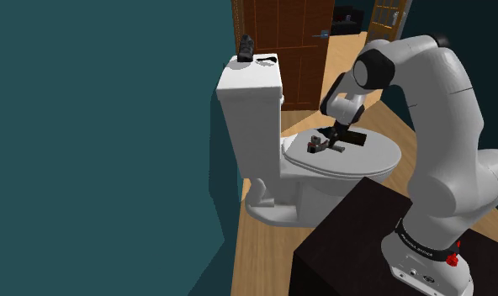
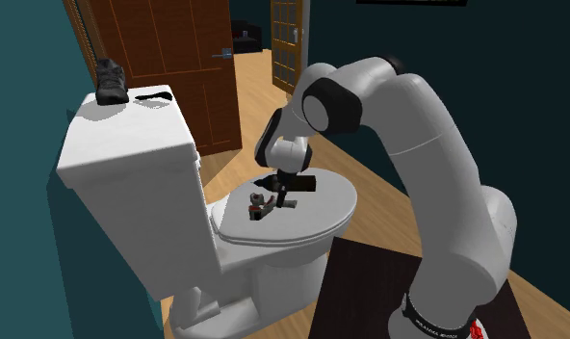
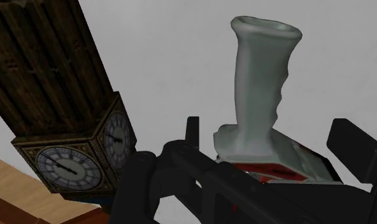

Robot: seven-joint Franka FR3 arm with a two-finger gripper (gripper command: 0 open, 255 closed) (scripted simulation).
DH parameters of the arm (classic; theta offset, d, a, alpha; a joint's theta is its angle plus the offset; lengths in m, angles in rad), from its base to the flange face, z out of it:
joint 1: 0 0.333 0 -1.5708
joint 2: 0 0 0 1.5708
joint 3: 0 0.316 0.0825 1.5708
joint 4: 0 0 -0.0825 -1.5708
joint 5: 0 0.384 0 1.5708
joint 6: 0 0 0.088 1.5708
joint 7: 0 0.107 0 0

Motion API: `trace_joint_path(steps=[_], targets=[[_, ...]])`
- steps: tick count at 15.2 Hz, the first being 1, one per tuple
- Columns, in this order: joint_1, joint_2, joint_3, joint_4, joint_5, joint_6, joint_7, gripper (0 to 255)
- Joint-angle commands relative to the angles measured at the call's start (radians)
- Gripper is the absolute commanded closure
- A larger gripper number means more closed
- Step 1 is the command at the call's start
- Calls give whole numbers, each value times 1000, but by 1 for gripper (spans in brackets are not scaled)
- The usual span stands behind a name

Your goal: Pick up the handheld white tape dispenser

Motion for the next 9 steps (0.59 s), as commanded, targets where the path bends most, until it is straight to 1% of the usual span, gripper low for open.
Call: trace_joint_path(steps=[1,5,6,9], targets=[[-11,23,14,11,14,13,-13,0],[-24,54,31,26,31,30,-28,0],[-23,52,30,24,30,29,-28,255],[-23,52,30,24,30,29,-28,255]])
